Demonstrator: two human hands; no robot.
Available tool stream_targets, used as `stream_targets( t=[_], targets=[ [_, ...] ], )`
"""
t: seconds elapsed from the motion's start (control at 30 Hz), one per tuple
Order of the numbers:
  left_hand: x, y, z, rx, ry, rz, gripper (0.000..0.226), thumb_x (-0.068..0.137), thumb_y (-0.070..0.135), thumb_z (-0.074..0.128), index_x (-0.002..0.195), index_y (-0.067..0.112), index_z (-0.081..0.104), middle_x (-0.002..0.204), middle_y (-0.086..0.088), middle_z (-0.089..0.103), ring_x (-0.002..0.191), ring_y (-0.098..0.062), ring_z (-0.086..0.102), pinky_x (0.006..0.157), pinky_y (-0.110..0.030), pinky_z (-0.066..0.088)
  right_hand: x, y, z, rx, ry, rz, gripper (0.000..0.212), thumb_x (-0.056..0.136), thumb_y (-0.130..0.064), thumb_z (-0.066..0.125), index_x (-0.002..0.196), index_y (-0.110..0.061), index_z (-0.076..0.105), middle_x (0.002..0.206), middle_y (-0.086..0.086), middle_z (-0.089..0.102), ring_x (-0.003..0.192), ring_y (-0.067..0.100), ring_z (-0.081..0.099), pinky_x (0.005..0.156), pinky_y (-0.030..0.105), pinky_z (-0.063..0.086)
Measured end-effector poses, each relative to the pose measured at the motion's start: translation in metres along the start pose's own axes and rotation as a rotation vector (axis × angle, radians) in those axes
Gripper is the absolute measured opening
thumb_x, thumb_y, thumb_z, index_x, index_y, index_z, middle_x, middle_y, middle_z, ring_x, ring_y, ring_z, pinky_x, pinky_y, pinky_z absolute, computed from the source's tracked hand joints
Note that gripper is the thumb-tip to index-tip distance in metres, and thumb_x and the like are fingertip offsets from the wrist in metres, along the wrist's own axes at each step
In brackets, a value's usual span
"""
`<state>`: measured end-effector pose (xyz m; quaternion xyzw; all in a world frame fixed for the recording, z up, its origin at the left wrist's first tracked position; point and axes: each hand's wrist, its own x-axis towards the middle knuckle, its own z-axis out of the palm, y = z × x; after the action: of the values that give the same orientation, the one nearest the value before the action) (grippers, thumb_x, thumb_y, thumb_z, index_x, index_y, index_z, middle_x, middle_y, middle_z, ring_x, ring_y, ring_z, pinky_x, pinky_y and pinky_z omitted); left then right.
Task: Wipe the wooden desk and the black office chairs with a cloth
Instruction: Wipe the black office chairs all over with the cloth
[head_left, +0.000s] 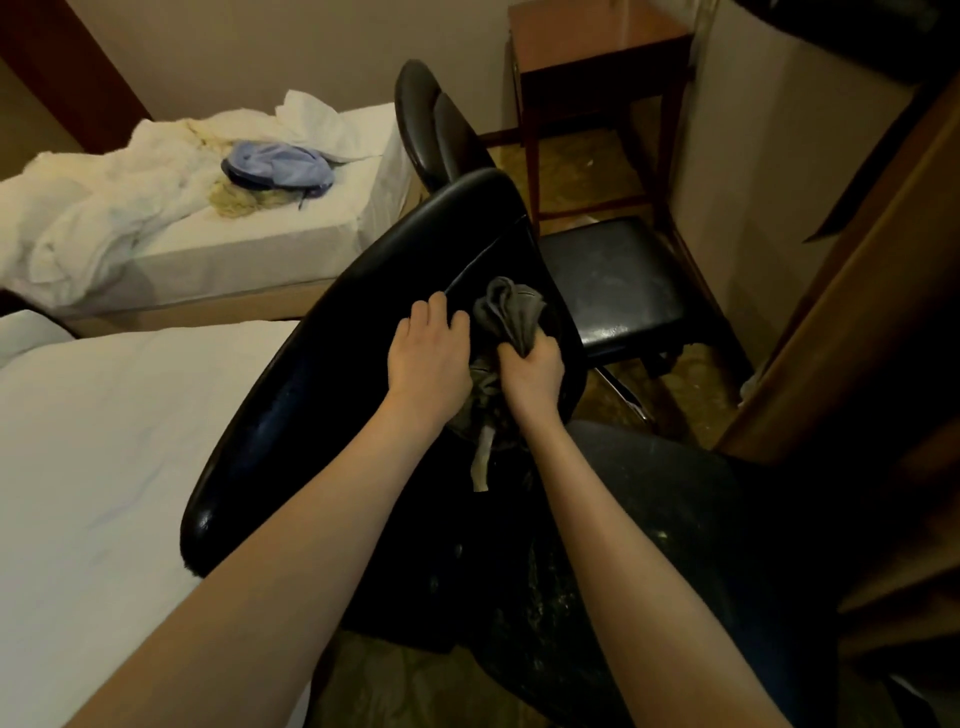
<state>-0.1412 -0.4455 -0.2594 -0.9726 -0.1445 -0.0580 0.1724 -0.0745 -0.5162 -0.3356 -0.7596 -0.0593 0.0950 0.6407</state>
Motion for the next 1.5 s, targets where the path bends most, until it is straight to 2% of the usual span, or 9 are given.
stream_targets(
  t=[0.1, 0.33, 0.57, 0.77, 0.9, 1.1, 1.27, 1.4, 1.5],
  targets=[
    [0.000, -0.005, 0.010, -0.021, -0.031, -0.027, 0.035, 0.092, 0.019, 0.045, 0.126, 0.010, 0.041, 0.144, -0.018, 0.026, 0.123, -0.031, 0.033, 0.098, -0.035, 0.034, -0.002, 0.014, 0.011, -0.126, -0.014, -0.016, 0.027, 0.090, -0.014, 0.053, 0.114, -0.001, 0.056, 0.117, 0.010, 0.046, 0.100, 0.024, 0.051, 0.087, 0.030, 0.040],
    [0.003, -0.008, 0.009, -0.060, -0.040, 0.034, 0.034, 0.091, 0.027, 0.046, 0.122, 0.012, 0.045, 0.134, -0.014, 0.034, 0.117, -0.030, 0.035, 0.094, -0.034, 0.034, -0.014, 0.108, -0.031, -0.302, -0.207, 0.338, 0.035, 0.096, -0.011, 0.047, 0.130, -0.001, 0.047, 0.132, 0.020, 0.038, 0.113, 0.037, 0.048, 0.098, 0.032, 0.036],
    [0.008, 0.013, 0.017, 0.042, -0.038, -0.058, 0.036, 0.088, 0.030, 0.049, 0.119, 0.013, 0.041, 0.130, -0.017, 0.034, 0.117, -0.032, 0.036, 0.097, -0.039, 0.031, 0.027, 0.037, -0.036, -0.089, 0.003, 0.075, 0.023, 0.089, -0.010, 0.052, 0.110, -0.003, 0.060, 0.112, 0.018, 0.055, 0.104, 0.031, 0.054, 0.089, 0.030, 0.039],
    [0.023, 0.023, 0.025, 0.086, -0.091, -0.026, 0.046, 0.090, 0.030, 0.047, 0.132, 0.016, 0.032, 0.152, -0.020, 0.010, 0.139, -0.036, 0.013, 0.111, -0.044, 0.017, 0.031, 0.015, -0.010, -0.150, -0.080, -0.119, 0.029, 0.089, -0.006, 0.054, 0.118, -0.001, 0.056, 0.114, 0.006, 0.042, 0.100, 0.017, 0.047, 0.089, 0.019, 0.035],
    [0.030, 0.031, 0.027, 0.079, -0.124, 0.007, 0.043, 0.090, 0.027, 0.047, 0.130, 0.016, 0.034, 0.153, -0.021, 0.007, 0.138, -0.036, 0.013, 0.111, -0.044, 0.017, 0.037, 0.066, -0.012, -0.205, -0.039, 0.124, 0.027, 0.091, -0.007, 0.052, 0.116, 0.003, 0.055, 0.125, 0.016, 0.040, 0.110, 0.031, 0.049, 0.100, 0.033, 0.035],
    [0.039, 0.034, 0.032, 0.029, -0.142, 0.059, 0.047, 0.092, 0.027, 0.046, 0.135, 0.017, 0.029, 0.155, -0.019, -0.003, 0.141, -0.036, 0.006, 0.113, -0.047, 0.012, 0.051, 0.109, -0.053, -0.324, -0.123, 0.407, 0.034, 0.096, -0.008, 0.045, 0.129, 0.000, 0.047, 0.134, 0.022, 0.036, 0.116, 0.037, 0.047, 0.100, 0.032, 0.034],
    [0.054, 0.038, 0.029, 0.001, -0.131, 0.058, 0.046, 0.091, 0.027, 0.049, 0.132, 0.018, 0.033, 0.155, -0.017, -0.008, 0.142, -0.036, 0.001, 0.113, -0.048, 0.011, 0.085, 0.058, -0.051, -0.157, 0.134, 0.212, 0.026, 0.090, -0.008, 0.050, 0.113, 0.002, 0.059, 0.121, 0.021, 0.052, 0.107, 0.033, 0.052, 0.087, 0.029, 0.038],
    [0.063, 0.039, 0.030, -0.019, -0.124, -0.025, 0.042, 0.092, 0.034, 0.046, 0.130, 0.020, 0.036, 0.155, -0.019, -0.005, 0.143, -0.038, -0.003, 0.114, -0.050, 0.008, 0.105, -0.006, -0.030, -0.155, 0.054, -0.129, 0.021, 0.090, -0.006, 0.050, 0.106, 0.003, 0.058, 0.105, 0.009, 0.041, 0.091, 0.016, 0.042, 0.079, 0.018, 0.030],
    [0.067, 0.040, 0.031, -0.006, -0.119, -0.052, 0.041, 0.091, 0.035, 0.047, 0.129, 0.020, 0.037, 0.155, -0.021, -0.001, 0.143, -0.039, 0.000, 0.113, -0.049, 0.012, 0.107, -0.005, -0.016, -0.218, 0.041, -0.184, 0.020, 0.089, -0.008, 0.051, 0.106, 0.002, 0.055, 0.110, 0.010, 0.039, 0.093, 0.022, 0.045, 0.080, 0.020, 0.031]
  ],
)
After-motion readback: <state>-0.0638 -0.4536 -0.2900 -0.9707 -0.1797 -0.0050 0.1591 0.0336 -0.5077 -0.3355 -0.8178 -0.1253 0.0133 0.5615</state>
